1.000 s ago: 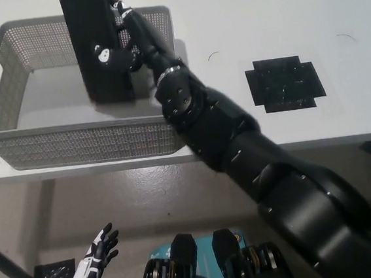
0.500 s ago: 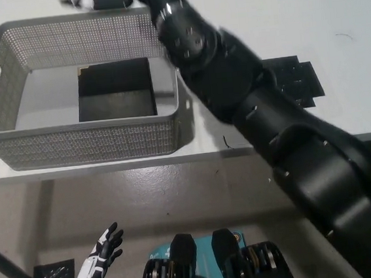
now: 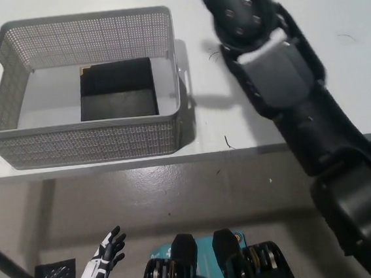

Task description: A notebook is kept standing on the table on the right hand side and a container is kept on the left hand side and the robot uses its right hand to grab the notebook and places it in the container

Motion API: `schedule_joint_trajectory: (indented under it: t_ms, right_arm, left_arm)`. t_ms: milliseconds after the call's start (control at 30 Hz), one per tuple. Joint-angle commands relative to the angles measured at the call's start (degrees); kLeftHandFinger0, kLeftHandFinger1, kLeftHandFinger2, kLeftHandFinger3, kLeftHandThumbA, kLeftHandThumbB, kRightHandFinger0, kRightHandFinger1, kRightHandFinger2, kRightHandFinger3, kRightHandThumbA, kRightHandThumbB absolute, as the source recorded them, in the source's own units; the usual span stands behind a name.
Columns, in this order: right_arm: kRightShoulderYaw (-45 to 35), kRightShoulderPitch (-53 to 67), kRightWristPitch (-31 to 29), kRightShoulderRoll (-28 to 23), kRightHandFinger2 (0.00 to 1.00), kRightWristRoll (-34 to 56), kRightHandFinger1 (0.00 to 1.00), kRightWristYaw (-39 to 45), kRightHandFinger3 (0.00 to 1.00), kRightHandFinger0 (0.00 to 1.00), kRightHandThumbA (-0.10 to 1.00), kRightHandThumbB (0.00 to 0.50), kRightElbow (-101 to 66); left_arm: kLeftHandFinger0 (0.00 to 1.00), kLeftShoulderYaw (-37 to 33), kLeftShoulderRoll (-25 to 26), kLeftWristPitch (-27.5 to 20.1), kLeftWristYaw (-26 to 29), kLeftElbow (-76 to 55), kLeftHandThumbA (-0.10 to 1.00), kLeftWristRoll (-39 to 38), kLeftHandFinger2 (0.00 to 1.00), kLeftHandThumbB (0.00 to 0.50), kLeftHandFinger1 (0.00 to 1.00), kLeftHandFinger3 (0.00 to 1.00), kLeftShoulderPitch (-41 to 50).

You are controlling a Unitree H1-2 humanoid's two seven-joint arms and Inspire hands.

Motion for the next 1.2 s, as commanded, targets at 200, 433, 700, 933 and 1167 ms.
schedule_joint_trajectory:
  t_ms: [200,433,700,933,1167]
  right_arm:
    - [-12.2,38.2,0.5,-14.6,1.00,6.5,1.00,3.8,1.00,1.00,1.00,0.437,-67.5]
    - [-5.1,58.6,-3.3,-8.6,1.00,4.0,1.00,1.9,1.00,1.00,1.00,0.445,-64.9]
    - [-3.6,69.0,-10.5,-7.5,1.00,9.2,1.00,3.0,1.00,1.00,1.00,0.416,-47.2]
    - [-3.6,69.6,-16.6,-8.4,1.00,4.9,1.00,3.2,1.00,1.00,1.00,0.373,-29.7]
    - [-3.5,67.6,-16.5,-7.6,1.00,10.7,1.00,6.9,1.00,1.00,1.00,0.345,-16.6]
  left_arm:
    - [1.00,0.5,1.9,1.0,-2.4,-3.1,1.00,-2.2,1.00,0.136,1.00,1.00,-0.9]
    - [1.00,0.9,1.4,0.3,-2.0,-2.8,1.00,-2.6,1.00,0.145,1.00,1.00,-1.4]
    - [1.00,0.7,1.9,0.4,-2.6,-2.3,1.00,-2.9,1.00,0.145,1.00,1.00,-1.8]
    - [1.00,0.8,2.1,0.5,-2.7,-2.0,1.00,-2.8,1.00,0.133,1.00,1.00,-2.5]
    - [1.00,1.0,1.6,-0.1,-1.6,-1.6,1.00,-2.0,1.00,0.162,1.00,1.00,-2.7]
